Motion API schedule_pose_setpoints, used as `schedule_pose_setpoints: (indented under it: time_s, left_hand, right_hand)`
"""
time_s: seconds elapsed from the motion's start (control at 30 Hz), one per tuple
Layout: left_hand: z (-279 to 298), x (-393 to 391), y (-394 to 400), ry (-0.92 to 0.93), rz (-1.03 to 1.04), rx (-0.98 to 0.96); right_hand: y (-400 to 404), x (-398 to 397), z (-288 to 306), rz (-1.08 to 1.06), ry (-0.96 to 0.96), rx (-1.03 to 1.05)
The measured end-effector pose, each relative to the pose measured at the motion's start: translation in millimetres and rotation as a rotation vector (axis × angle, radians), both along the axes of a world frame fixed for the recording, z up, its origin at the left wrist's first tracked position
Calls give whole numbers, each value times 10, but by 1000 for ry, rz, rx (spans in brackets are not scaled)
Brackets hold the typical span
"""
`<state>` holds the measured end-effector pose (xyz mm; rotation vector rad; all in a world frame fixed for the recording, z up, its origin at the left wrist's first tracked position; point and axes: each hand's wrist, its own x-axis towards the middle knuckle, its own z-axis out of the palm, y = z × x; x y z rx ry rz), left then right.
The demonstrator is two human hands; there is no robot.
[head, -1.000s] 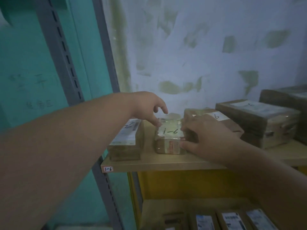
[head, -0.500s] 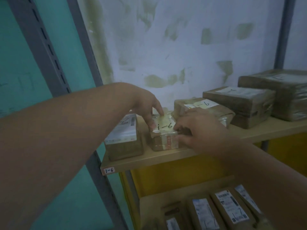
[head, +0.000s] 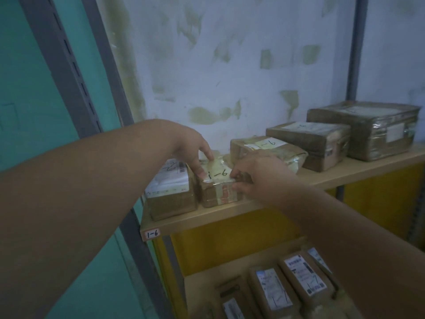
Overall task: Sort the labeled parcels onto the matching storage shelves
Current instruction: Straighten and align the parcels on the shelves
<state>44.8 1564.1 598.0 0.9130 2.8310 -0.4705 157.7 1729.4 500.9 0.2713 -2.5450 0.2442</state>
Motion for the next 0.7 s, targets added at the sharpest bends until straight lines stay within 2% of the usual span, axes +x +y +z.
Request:
schedule_pose_setpoints:
  time_s: [0.17,0.33,0.47,0.57,0.7]
  left_hand:
    - [32,15,-10,8,0,-6]
    - [124,13,132,17,-42,100]
    - [172,-64,435,19,-120,163]
    - [176,-149,677,29,-129,185]
    - [109,-288,968,39,-88,137]
  right_hand:
    - [44,25,-1,16,-31,6]
    - [365,205,113,-50,56,-183]
    - [740,250,193,-141,36,-203]
    - [1018,232,241,-203,-9,-195]
    - [1218,92,247,-194,-176,-197]
